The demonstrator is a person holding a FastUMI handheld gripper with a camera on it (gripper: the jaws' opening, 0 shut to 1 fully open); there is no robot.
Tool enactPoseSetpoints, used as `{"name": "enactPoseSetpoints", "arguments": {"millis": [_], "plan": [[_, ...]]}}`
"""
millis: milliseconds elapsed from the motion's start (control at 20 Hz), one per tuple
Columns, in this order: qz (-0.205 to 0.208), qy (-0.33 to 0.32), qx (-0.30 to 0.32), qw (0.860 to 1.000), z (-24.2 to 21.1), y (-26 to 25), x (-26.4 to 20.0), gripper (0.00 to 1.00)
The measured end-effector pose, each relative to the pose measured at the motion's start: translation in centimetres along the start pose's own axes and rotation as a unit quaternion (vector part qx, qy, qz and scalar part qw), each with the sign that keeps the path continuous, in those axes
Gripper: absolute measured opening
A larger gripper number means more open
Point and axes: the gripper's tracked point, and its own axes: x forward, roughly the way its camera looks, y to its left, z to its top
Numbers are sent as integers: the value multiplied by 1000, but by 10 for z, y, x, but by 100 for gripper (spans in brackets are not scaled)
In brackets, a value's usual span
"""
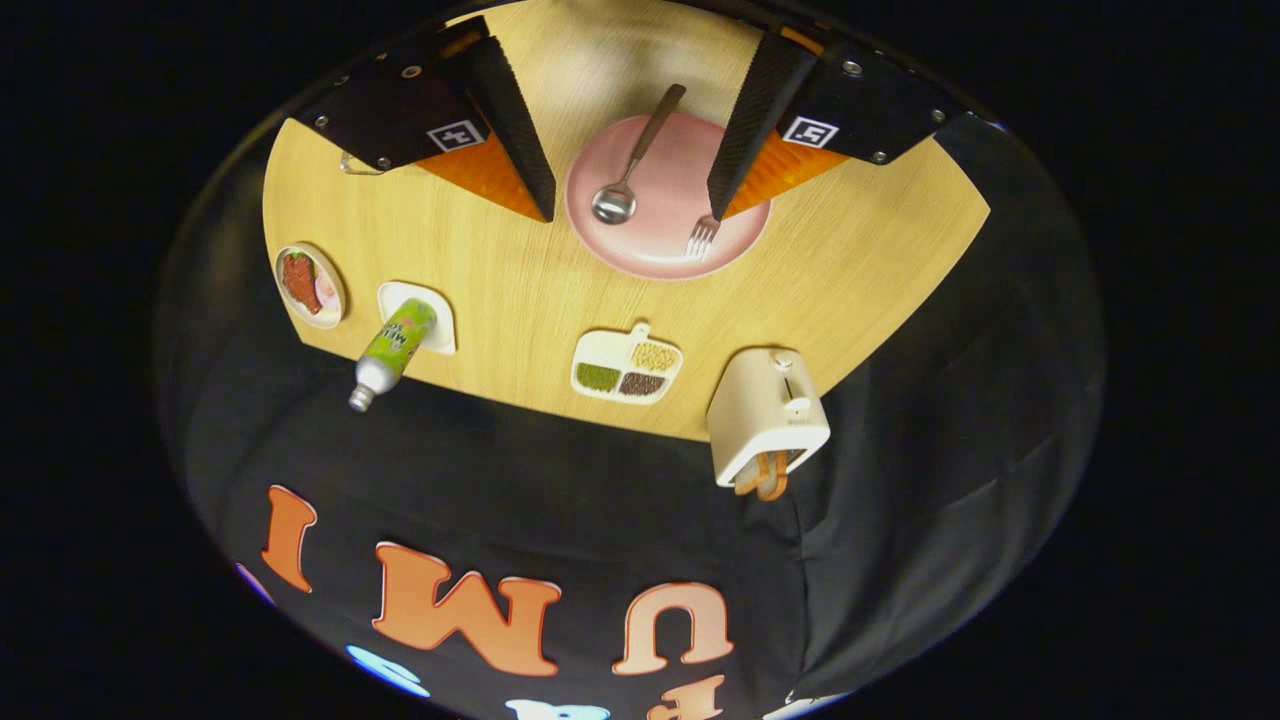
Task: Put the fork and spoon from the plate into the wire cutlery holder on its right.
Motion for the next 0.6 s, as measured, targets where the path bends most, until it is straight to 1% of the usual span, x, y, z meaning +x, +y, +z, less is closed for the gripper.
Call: {"name": "enactPoseSetpoints", "arguments": {"millis": [50,250,300,600], "plan": [[1,22,2,1000,-8,3,8,92],[11,107,30,994,-43,15,35,83],[5,129,38,991,-51,14,40,79],[-10,220,62,973,-86,11,68,63]]}}
